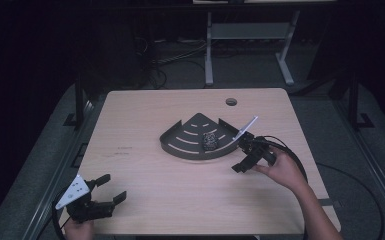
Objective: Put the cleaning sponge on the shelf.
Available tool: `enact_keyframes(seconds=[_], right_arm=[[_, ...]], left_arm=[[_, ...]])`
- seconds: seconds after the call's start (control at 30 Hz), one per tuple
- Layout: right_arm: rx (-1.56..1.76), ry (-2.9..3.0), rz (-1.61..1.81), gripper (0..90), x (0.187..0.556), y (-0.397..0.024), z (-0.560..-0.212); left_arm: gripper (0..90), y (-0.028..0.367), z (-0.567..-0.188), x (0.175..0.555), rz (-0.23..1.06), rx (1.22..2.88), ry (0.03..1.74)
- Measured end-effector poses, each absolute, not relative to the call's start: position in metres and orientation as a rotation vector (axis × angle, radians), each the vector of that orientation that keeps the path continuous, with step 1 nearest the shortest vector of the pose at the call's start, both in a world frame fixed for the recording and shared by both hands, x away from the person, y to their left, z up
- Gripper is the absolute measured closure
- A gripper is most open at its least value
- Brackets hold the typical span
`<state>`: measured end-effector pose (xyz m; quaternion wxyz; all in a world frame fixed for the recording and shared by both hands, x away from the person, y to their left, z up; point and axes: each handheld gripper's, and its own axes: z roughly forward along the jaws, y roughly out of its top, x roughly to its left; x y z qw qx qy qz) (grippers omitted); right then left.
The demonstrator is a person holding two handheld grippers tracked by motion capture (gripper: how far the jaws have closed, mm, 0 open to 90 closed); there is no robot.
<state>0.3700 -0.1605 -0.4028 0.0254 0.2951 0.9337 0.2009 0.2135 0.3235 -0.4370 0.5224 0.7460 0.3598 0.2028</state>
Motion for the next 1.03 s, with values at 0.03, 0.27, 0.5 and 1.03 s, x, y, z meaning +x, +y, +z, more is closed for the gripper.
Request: enact_keyframes(seconds=[0.03,0.27,0.5,1.03], right_arm=[[0.913,2.888,0.62,17.8,0.369,-0.161,-0.403],[0.925,2.883,0.626,17.8,0.361,-0.168,-0.41],[0.943,2.886,0.636,17.8,0.352,-0.175,-0.417],[0.965,2.881,0.67,17.9,0.331,-0.185,-0.43]], left_arm=[[13.3,0.324,-0.437,0.213,0.485,1.787,0.862],[13.3,0.323,-0.437,0.213,0.486,1.785,0.862],[13.3,0.323,-0.437,0.213,0.486,1.784,0.862],[13.3,0.323,-0.437,0.214,0.489,1.787,0.864]])
